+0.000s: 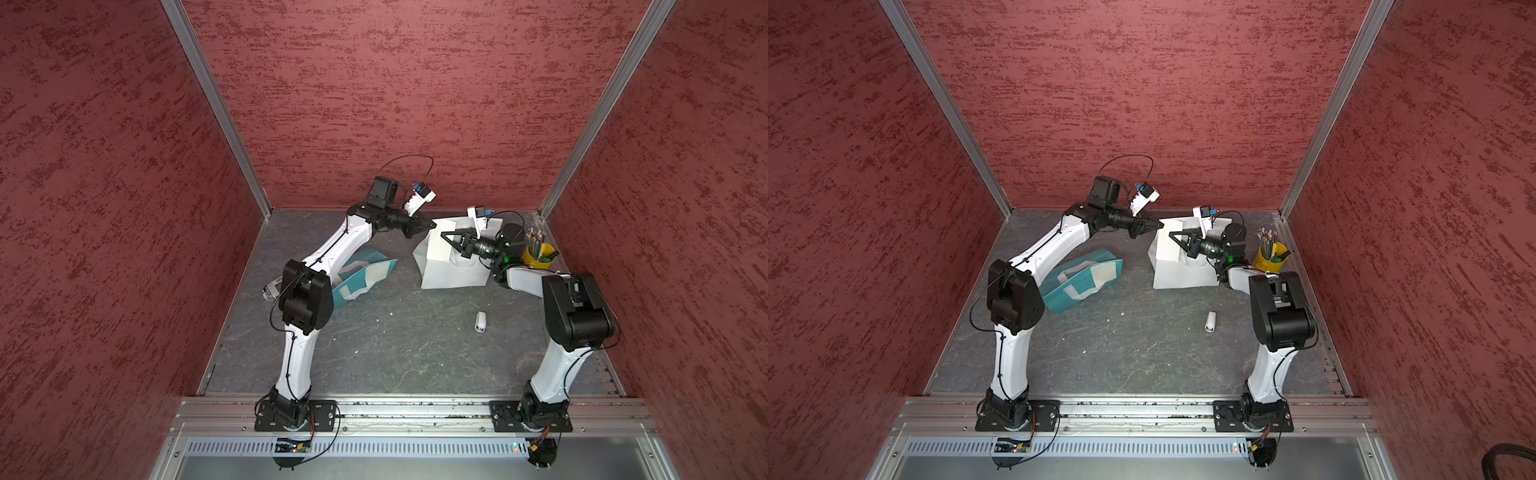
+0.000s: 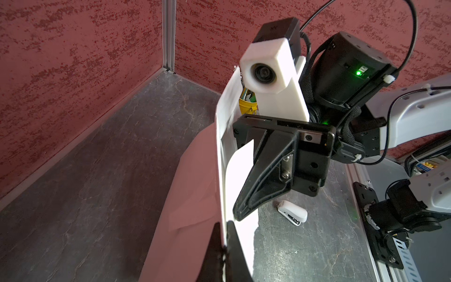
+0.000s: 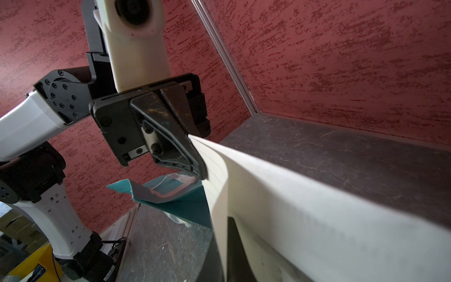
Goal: Staple the receipts to the bags
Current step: Hold the receipt from the takeout bag, then pick up the stapler from the center of the board.
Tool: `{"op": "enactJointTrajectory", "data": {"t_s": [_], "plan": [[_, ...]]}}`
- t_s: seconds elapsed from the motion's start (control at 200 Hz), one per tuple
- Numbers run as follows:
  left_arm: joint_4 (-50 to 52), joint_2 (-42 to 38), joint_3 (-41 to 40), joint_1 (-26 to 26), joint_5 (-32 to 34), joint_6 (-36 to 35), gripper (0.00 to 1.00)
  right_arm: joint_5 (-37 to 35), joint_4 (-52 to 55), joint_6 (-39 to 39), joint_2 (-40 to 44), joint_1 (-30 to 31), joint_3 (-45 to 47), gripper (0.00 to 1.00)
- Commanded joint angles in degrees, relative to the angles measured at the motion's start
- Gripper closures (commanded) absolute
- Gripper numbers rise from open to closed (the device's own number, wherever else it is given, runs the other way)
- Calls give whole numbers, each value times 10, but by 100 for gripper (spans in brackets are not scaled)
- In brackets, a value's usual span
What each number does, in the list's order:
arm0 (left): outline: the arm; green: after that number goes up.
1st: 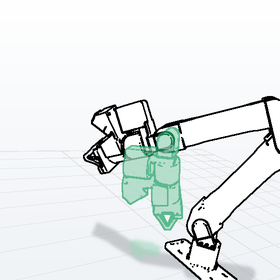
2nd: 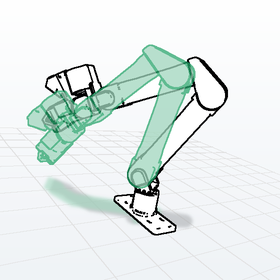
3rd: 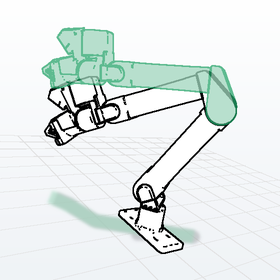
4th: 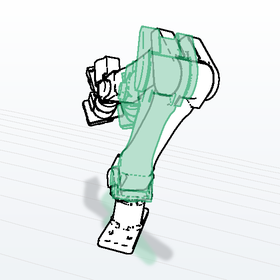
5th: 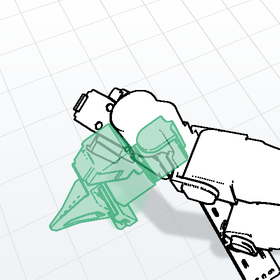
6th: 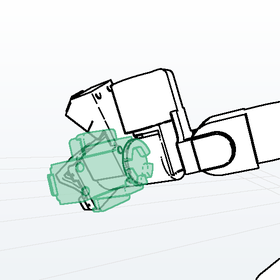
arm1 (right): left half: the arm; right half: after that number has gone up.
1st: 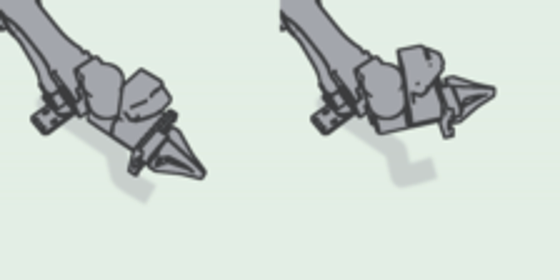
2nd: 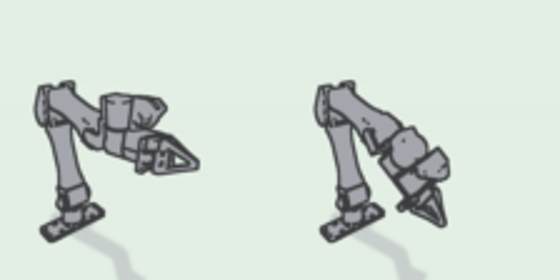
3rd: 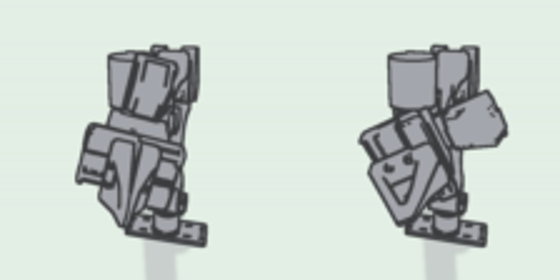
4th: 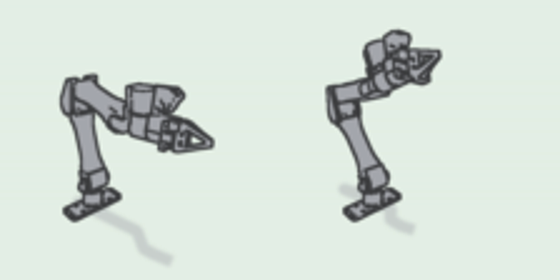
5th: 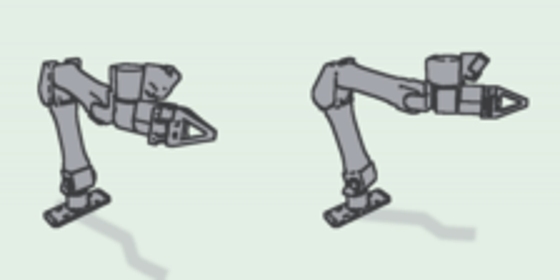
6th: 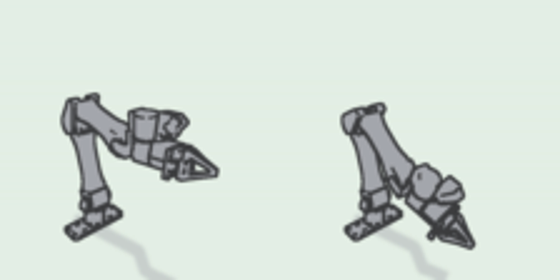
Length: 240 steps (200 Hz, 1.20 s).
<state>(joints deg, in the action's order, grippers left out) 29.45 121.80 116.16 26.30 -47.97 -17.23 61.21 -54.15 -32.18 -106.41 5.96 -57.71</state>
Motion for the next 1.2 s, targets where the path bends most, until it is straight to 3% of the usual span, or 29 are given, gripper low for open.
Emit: {"op": "enactJointTrajectory", "data": {"t_s": [0.0, 0.08, 0.256, 0.381, 0.551, 0.721, 1.027, 1.197], "plan": [[-10, 7, 16, -2, -15, -3, 100, -12, -18, -4, 1, 2, -14, 59], [-11, 5, 14, -2, -15, -3, 100, -25, -6, 3, 18, 2, -6, 37], [-42, -10, -7, -2, -8, 11, 100, -122, 168, 92, 131, 1, 44, 28], [-65, -27, -31, -1, -4, 13, 100, -246, 339, 122, 237, 1, 97, 24], [-85, -56, -69, 9, 26, 5, 100, -396, 615, 131, 322, 1, 120, 24], [-80, -89, -110, 31, 68, -34, 100, -502, 755, 112, 379, 1, 160, 24], [-93, -130, -154, 43, 94, -46, 100, -536, 857, 108, 328, 4, 173, 33], [-95, -141, -166, 45, 95, -49, 100, -522, 841, 102, 313, 17, 185, 37]]}}
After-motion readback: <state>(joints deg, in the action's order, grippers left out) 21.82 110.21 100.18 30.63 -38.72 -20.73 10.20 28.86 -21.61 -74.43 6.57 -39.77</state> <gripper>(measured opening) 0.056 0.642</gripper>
